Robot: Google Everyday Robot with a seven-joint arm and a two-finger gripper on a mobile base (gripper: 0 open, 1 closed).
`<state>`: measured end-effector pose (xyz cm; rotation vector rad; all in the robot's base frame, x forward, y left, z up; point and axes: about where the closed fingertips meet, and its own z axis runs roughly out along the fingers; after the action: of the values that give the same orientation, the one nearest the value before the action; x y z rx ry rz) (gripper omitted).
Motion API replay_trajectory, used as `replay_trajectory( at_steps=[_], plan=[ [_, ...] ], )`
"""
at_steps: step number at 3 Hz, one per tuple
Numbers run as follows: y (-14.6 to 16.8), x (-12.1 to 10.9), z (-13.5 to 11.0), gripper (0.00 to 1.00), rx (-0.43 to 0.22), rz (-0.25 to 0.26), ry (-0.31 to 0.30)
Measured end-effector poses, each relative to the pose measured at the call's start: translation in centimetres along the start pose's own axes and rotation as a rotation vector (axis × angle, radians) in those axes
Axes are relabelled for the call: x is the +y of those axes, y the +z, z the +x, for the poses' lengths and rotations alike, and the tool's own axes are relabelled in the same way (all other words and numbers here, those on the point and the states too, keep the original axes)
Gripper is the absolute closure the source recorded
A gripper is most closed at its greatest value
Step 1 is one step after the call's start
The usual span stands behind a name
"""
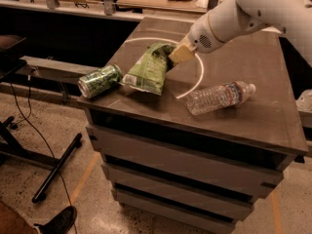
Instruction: Move green jalapeno chip bag near green can
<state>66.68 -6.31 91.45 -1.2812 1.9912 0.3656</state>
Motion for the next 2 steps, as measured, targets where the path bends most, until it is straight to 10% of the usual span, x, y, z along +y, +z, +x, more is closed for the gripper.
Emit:
replay_trajectory(
  at_steps=[2],
  plan=[
    [0.95, 0.27, -0.21, 0.85, -0.002, -0.022, -0.006]
  ],
)
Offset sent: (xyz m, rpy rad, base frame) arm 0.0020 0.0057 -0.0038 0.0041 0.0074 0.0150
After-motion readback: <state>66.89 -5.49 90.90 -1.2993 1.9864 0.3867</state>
